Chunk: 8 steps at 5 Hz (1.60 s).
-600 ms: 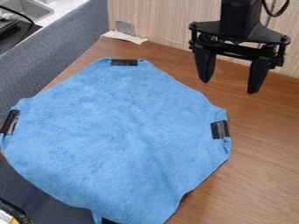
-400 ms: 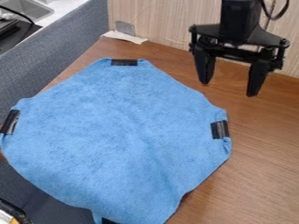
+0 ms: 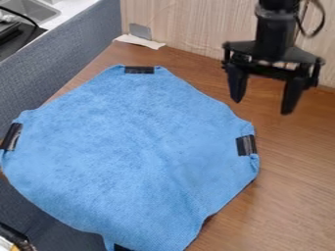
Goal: Fold the cloth from top right to center
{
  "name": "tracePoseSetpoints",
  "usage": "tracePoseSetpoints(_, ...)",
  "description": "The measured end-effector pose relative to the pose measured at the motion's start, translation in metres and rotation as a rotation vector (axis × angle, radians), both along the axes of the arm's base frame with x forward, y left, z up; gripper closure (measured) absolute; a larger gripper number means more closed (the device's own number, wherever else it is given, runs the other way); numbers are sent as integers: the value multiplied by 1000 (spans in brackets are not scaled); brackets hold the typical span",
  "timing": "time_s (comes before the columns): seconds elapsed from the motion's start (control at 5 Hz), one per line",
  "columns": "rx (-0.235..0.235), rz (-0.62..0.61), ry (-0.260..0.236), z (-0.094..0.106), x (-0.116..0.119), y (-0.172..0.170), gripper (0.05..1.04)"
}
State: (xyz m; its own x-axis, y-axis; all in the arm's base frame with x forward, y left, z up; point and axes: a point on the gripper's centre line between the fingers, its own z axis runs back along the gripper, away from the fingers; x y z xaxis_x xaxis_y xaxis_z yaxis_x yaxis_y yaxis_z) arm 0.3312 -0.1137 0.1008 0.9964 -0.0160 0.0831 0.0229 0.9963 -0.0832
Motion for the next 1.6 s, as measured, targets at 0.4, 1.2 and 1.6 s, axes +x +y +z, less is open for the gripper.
tracePoseSetpoints(0.4,54,3,0,-31,2,-8,84)
tracePoseSetpoints(1.2,102,2,82,-67,3,-8,690)
tracePoseSetpoints(1.6,97,-31,94,-65,0,-13,994)
